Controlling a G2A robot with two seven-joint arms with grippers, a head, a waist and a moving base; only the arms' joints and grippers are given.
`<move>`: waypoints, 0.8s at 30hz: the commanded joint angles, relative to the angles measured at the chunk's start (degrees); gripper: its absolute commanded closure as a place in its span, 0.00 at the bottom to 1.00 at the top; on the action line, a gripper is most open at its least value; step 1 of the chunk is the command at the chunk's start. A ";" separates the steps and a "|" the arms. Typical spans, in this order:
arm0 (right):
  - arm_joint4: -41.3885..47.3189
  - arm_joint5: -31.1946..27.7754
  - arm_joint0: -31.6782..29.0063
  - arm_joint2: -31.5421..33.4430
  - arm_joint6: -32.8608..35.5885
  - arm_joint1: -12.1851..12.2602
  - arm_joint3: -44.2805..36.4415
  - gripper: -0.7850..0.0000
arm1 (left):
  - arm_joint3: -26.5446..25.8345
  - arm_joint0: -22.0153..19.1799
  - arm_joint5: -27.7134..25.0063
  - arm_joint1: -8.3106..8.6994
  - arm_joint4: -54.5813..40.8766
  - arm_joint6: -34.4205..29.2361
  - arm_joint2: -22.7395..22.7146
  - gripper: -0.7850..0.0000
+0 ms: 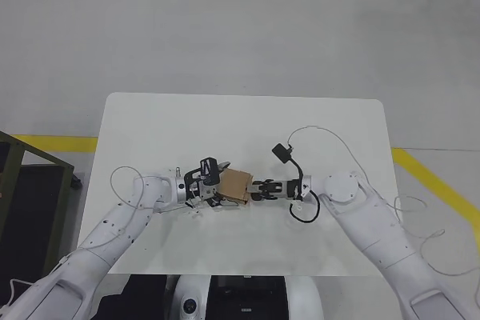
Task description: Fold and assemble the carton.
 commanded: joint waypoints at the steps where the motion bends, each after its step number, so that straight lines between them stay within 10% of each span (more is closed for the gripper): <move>1: -0.18 0.07 -0.65 0.58 0.13 0.26 -0.88 0.68 | 0.04 -0.02 -0.05 -0.01 -0.02 -0.02 0.01 0.00; 7: -0.18 -0.12 -2.77 2.60 0.10 1.05 -3.54 0.74 | 0.15 0.01 0.08 -0.04 -0.11 -0.03 -0.03 0.00; 11: -0.27 -0.13 -3.55 3.27 0.16 1.35 -4.07 1.00 | 0.26 -0.02 0.08 -0.03 -0.11 -0.12 -0.10 0.00; 24: -0.20 0.62 -2.00 0.81 0.22 0.67 -2.08 1.00 | 0.29 -0.19 -0.05 -0.11 -0.20 -0.16 -0.07 0.00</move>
